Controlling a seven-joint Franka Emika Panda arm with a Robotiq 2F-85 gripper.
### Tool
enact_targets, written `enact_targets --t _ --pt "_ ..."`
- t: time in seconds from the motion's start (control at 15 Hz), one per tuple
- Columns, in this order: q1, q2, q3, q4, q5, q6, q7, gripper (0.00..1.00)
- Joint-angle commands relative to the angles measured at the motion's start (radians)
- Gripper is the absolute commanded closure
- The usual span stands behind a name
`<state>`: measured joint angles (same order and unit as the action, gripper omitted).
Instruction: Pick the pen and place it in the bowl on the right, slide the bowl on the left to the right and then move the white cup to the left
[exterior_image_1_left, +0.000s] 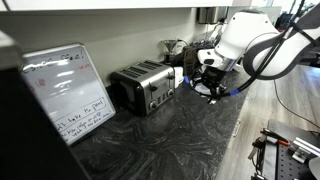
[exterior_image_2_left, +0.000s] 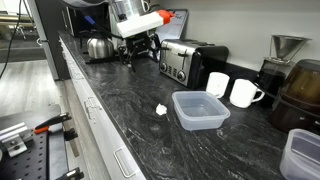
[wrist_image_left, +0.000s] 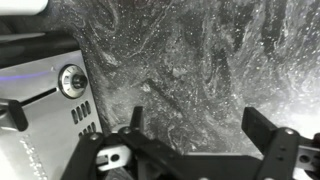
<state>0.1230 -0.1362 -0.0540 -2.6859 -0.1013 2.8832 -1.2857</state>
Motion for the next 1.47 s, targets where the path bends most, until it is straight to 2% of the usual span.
enact_targets --t 0.0,0.33,0.47,0.73,0.87,1.07,1.27,1.4 --pt "-0.008 0.007 0.009 0.015 0.0 0.0 0.024 0.0" --pt "-0.012 0.025 0.013 0.033 0.0 0.0 0.046 0.0" --pt "-0.015 0.056 0.001 0.092 0.036 -0.027 0.062 0.0" --pt "-0.046 0.1 -0.008 0.189 0.063 -0.042 0.167 0.0" --pt "-0.076 0.132 -0.006 0.24 0.022 -0.029 0.255 0.0" --pt "-0.13 0.194 -0.017 0.306 -0.111 0.035 0.463 0.0" --pt "-0.132 0.259 -0.1 0.371 -0.361 0.084 0.728 0.0" --pt "-0.108 0.302 -0.159 0.42 -0.52 0.079 0.901 0.0"
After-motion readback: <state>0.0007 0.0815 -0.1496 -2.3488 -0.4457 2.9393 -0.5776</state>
